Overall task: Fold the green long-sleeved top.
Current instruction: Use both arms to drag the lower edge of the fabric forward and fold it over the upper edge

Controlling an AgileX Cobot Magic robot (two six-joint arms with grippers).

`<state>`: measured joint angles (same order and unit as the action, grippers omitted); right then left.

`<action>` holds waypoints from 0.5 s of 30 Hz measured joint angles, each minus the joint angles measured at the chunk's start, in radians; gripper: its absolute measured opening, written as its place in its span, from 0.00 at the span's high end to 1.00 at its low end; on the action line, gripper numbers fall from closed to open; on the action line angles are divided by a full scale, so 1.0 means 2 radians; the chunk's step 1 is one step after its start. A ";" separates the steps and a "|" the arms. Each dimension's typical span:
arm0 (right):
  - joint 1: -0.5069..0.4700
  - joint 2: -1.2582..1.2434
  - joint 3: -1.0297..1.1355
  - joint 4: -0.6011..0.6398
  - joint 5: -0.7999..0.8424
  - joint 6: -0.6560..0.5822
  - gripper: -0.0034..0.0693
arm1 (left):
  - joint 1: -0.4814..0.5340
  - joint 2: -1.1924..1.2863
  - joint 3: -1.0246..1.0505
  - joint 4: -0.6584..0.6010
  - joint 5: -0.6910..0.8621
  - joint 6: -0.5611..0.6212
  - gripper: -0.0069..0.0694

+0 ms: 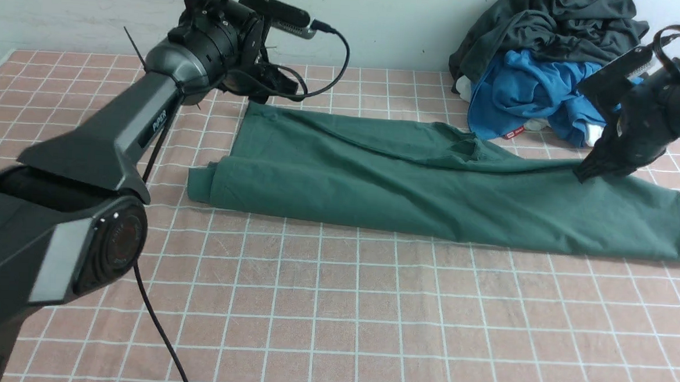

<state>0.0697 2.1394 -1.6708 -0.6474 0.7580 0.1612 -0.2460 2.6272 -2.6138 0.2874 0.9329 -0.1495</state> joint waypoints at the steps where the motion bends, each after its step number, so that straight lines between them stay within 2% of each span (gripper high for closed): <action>1: -0.001 0.000 -0.017 0.005 0.026 0.015 0.67 | 0.004 0.012 -0.022 0.000 0.030 -0.007 0.41; 2: -0.001 0.000 -0.043 0.014 0.054 0.026 0.64 | 0.007 0.015 -0.039 -0.001 0.049 -0.011 0.34; 4: -0.001 0.000 -0.074 0.047 0.087 0.023 0.62 | 0.011 0.008 -0.049 -0.008 0.062 -0.007 0.30; 6: 0.002 0.000 -0.095 0.110 0.111 -0.020 0.62 | 0.012 -0.007 -0.054 -0.030 0.073 0.017 0.29; 7: 0.004 0.000 -0.101 0.158 0.116 -0.060 0.64 | 0.012 -0.015 -0.056 -0.048 0.081 0.035 0.30; 8: 0.005 0.000 -0.101 0.168 0.117 -0.069 0.66 | 0.012 -0.016 -0.056 -0.056 0.083 0.040 0.31; 9: 0.007 0.000 -0.102 0.225 0.118 -0.120 0.68 | 0.012 -0.021 -0.057 -0.073 0.098 0.057 0.33; 10: 0.013 0.007 -0.103 0.318 0.121 -0.204 0.76 | 0.012 -0.028 -0.060 -0.104 0.125 0.098 0.40; 11: 0.017 0.014 -0.104 0.372 0.120 -0.254 0.81 | 0.011 -0.030 -0.059 -0.121 0.139 0.118 0.44; 12: 0.017 0.016 -0.104 0.382 0.119 -0.263 0.81 | 0.011 -0.030 -0.059 -0.124 0.142 0.122 0.44; 13: 0.024 0.033 -0.105 0.453 0.110 -0.340 0.89 | 0.010 -0.030 -0.059 -0.144 0.153 0.144 0.53; 15: 0.031 0.059 -0.105 0.492 0.086 -0.398 0.94 | 0.009 -0.031 -0.057 -0.162 0.157 0.158 0.66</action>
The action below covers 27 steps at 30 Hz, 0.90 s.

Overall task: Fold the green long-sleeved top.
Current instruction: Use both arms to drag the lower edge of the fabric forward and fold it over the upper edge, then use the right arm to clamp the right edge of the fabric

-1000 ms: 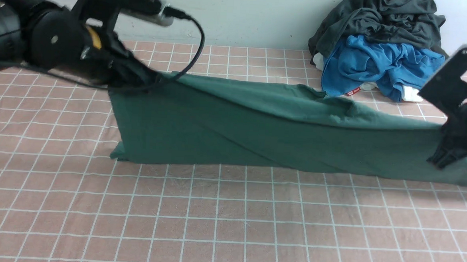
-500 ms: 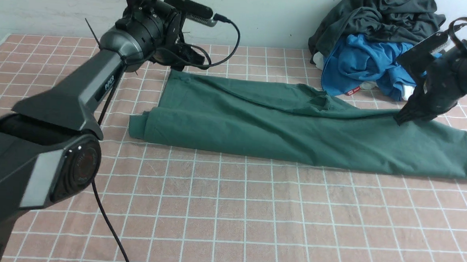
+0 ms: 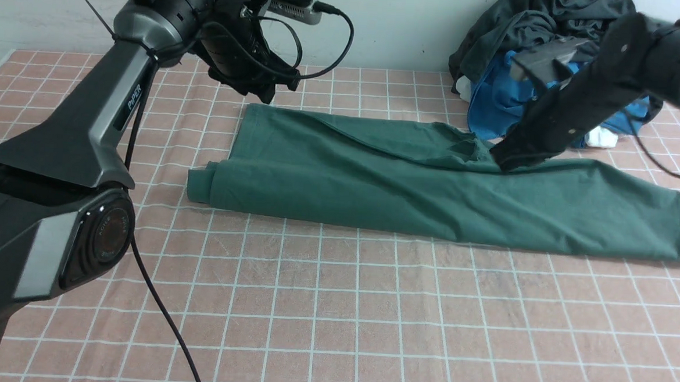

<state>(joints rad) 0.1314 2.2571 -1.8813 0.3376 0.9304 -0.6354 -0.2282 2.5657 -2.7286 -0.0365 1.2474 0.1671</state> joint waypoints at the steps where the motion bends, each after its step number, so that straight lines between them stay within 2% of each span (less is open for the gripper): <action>1: 0.001 0.003 0.000 0.003 -0.003 -0.005 0.95 | 0.000 0.000 0.001 -0.002 0.000 0.001 0.68; 2: 0.006 0.028 0.000 0.017 -0.039 -0.044 0.96 | -0.001 -0.007 0.010 -0.012 0.001 0.005 0.78; 3: 0.007 0.028 0.000 0.018 -0.039 -0.048 0.96 | -0.002 -0.007 0.011 -0.012 0.002 0.005 0.79; 4: 0.009 0.048 0.000 0.020 -0.074 -0.072 0.97 | -0.005 -0.017 0.024 -0.013 0.002 0.010 0.85; 6: 0.009 0.059 -0.002 0.025 -0.152 -0.084 0.97 | -0.010 -0.046 0.058 -0.016 0.003 0.018 0.90; 8: 0.005 0.069 -0.001 0.032 -0.203 -0.057 0.97 | -0.012 -0.072 0.083 -0.017 0.003 0.023 0.91; 10: -0.007 0.073 -0.001 0.041 -0.250 0.012 0.96 | -0.013 -0.114 0.126 -0.019 0.003 0.025 0.91; 13: -0.034 0.069 -0.009 0.037 -0.266 0.082 0.92 | -0.013 -0.182 0.184 -0.003 0.003 0.025 0.91; 17: -0.068 0.041 -0.015 0.010 -0.205 0.120 0.82 | -0.013 -0.272 0.262 0.029 0.003 0.025 0.91; 22: -0.123 -0.033 -0.019 -0.068 -0.035 0.147 0.57 | -0.009 -0.435 0.471 0.036 0.002 0.025 0.91; 24: -0.140 -0.050 -0.019 -0.093 0.022 0.181 0.49 | -0.009 -0.487 0.543 0.031 -0.008 0.021 0.91; 27: -0.173 -0.056 -0.020 -0.135 0.111 0.245 0.37 | -0.009 -0.568 0.671 0.011 -0.066 0.012 0.91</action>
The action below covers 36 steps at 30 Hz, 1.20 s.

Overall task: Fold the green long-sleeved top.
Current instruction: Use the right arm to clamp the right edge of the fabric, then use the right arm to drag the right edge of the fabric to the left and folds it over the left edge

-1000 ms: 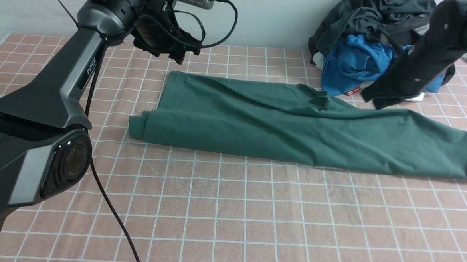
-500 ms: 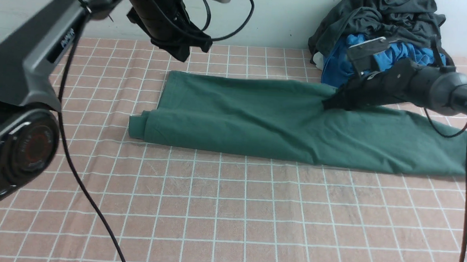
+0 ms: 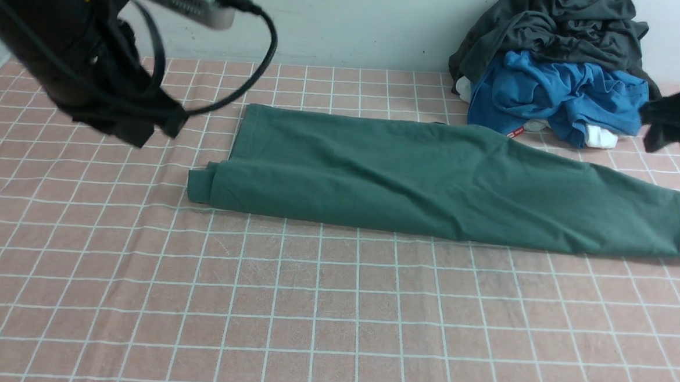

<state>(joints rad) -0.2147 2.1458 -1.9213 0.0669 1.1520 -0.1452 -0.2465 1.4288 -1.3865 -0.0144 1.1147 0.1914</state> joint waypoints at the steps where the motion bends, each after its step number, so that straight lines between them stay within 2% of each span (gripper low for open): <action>1: -0.009 0.004 0.000 -0.010 0.020 0.011 0.34 | 0.000 -0.026 0.039 -0.006 -0.023 -0.002 0.91; 7: -0.040 0.019 0.001 -0.025 0.040 0.041 0.28 | 0.000 -0.142 0.210 -0.015 -0.098 -0.005 0.91; 13: -0.040 0.036 0.001 -0.033 0.040 0.053 0.28 | 0.000 -0.165 0.273 -0.016 -0.099 -0.006 0.91; 16: -0.040 0.073 0.001 -0.018 0.040 0.056 0.30 | 0.000 -0.165 0.282 -0.016 -0.099 -0.007 0.91; 18: -0.040 0.089 0.001 -0.009 0.040 0.056 0.36 | 0.000 -0.166 0.282 -0.016 -0.100 -0.008 0.91; 21: -0.041 0.090 0.000 -0.002 0.039 0.047 0.50 | 0.000 -0.166 0.282 -0.016 -0.099 -0.008 0.91; 25: -0.041 0.073 -0.004 -0.006 0.041 0.019 0.84 | 0.000 -0.166 0.282 -0.010 -0.095 -0.008 0.91; 26: -0.041 0.065 -0.008 -0.011 0.043 0.019 0.88 | 0.000 -0.166 0.282 -0.008 -0.095 -0.008 0.91; 28: -0.040 0.048 -0.025 -0.030 0.045 0.021 0.91 | 0.000 -0.166 0.282 -0.006 -0.096 -0.008 0.91; 32: -0.032 -0.004 -0.068 -0.054 0.048 0.039 0.92 | 0.000 -0.166 0.283 -0.008 -0.103 -0.008 0.91; 36: 0.015 -0.047 -0.128 -0.053 0.051 0.046 0.92 | 0.000 -0.166 0.283 -0.022 -0.106 -0.008 0.91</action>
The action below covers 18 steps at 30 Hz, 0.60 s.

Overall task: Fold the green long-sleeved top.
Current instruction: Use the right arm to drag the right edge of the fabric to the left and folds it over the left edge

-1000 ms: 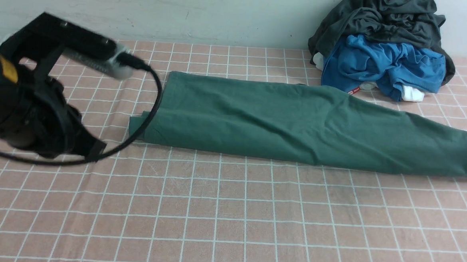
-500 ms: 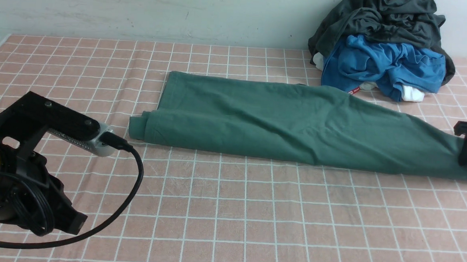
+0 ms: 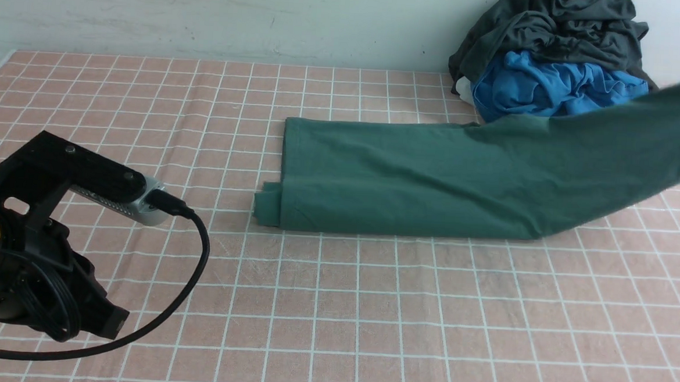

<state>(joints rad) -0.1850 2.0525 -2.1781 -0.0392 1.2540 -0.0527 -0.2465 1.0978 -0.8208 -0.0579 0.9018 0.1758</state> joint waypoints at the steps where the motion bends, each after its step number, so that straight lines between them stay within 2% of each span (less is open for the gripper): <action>1: 0.021 -0.005 -0.013 0.008 0.000 0.005 0.92 | 0.000 0.000 0.000 -0.003 -0.001 0.000 0.91; 3: 0.083 -0.006 -0.031 0.036 0.000 0.017 0.92 | 0.000 0.000 0.000 -0.013 -0.003 0.000 0.91; 4: 0.083 -0.005 -0.031 0.039 0.000 0.018 0.92 | 0.000 0.000 0.000 -0.014 -0.003 0.000 0.91; 6: 0.162 0.010 -0.033 0.090 0.000 0.021 0.92 | 0.000 0.000 0.000 -0.018 -0.003 0.000 0.91; 7: 0.179 0.018 -0.033 0.100 -0.001 0.022 0.92 | 0.000 0.000 0.000 -0.019 -0.003 0.000 0.91; 11: 0.273 0.074 -0.033 0.149 -0.051 0.022 0.92 | 0.000 0.000 0.000 -0.019 -0.003 0.000 0.91; 15: 0.329 0.128 -0.031 0.177 -0.126 0.023 0.89 | 0.000 0.000 0.000 -0.020 -0.003 0.000 0.91; 18: 0.354 0.150 -0.031 0.199 -0.174 0.021 0.79 | 0.000 0.000 0.000 -0.020 -0.003 0.000 0.91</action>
<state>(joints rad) 0.5225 2.3528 -2.2391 0.3583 0.9053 -0.0109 -0.2465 1.0978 -0.8208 -0.0980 0.8957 0.1755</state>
